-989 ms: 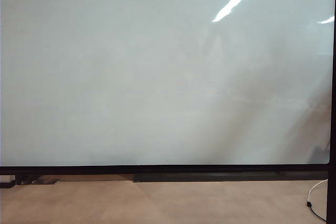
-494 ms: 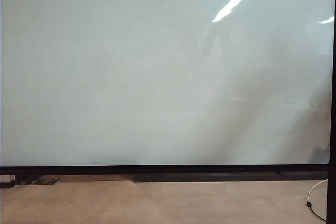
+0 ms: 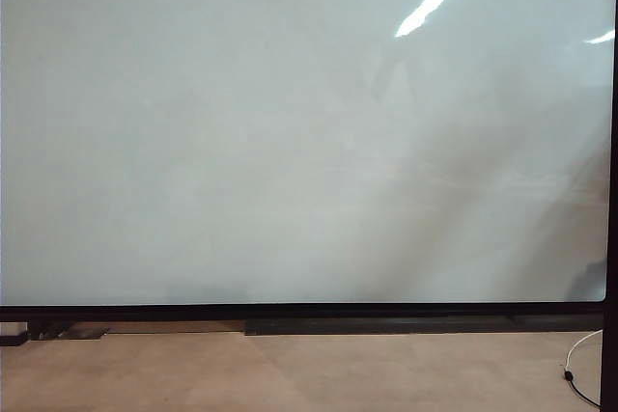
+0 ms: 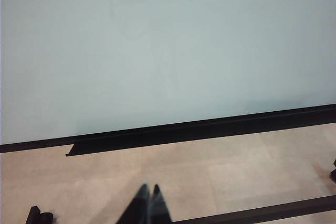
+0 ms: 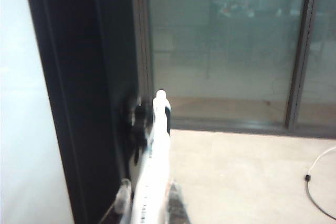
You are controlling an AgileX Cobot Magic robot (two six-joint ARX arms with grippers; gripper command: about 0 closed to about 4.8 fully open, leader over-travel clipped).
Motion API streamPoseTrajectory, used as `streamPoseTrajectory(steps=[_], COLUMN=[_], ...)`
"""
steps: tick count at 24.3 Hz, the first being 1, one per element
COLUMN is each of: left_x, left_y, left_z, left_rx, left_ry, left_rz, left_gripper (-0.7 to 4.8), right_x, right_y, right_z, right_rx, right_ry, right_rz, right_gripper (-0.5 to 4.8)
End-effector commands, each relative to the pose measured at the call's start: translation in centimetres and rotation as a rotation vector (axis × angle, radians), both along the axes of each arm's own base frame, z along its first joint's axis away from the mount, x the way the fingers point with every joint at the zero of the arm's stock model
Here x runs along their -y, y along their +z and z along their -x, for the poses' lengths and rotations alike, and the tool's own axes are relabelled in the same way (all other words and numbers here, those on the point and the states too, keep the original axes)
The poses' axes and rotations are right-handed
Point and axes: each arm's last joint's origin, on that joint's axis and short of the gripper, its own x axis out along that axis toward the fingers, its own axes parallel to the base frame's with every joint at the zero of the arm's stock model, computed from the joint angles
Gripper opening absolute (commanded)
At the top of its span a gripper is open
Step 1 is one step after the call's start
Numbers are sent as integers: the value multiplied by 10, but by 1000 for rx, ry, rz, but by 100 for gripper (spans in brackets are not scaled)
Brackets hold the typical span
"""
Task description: Pick up the pen on the shelf to the right of the whiteboard and draw a triangle.
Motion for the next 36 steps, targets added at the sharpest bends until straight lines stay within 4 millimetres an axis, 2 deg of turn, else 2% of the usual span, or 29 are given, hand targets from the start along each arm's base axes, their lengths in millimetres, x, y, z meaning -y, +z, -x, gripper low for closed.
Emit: streamPoseTrajectory(steps=[1,6,8,13,17,18,23,24,26,33,35,36], left_x=[0,0,0,0,0,0,0,0,0,0,0,0], left_y=[2,2,2,2,2,2,2,2,2,2,2,2], left_z=[0,0,0,0,0,0,0,0,0,0,0,0], left_rx=[14,14,14,14,14,14,14,15,14,14,14,14], left_ry=[-1,-1,-1,-1,-1,-1,-1,-1,-5,-5,-4,-4], left_rz=[-1,-1,-1,-1,-1,-1,-1,-1,-1,-1,-1,-1], left_gripper=[-5,-5,-5,-5,-5,-5,-5,-5,-5,-5,-5,-5], right_x=[13,30,35,27,2,-11,-54,-67,-81,-125,-149,-167], right_y=[19,30,37,50,66,75,114,126,136,145,148,150], right_z=[7,19,30,61,80,89,126,139,150,178,180,181], right_rx=[68,94,102,82,49,28,-8,-15,-24,-87,-73,-53], right_ry=[-93,-172,-201,-378,-509,-533,-464,-435,-398,-234,-157,-100], right_rz=[37,45,48,11,-12,-25,-8,-11,-13,-21,-25,-25], right_gripper=[-5,-5,-5,-5,-5,-5,-5,-5,-5,-5,-5,-5])
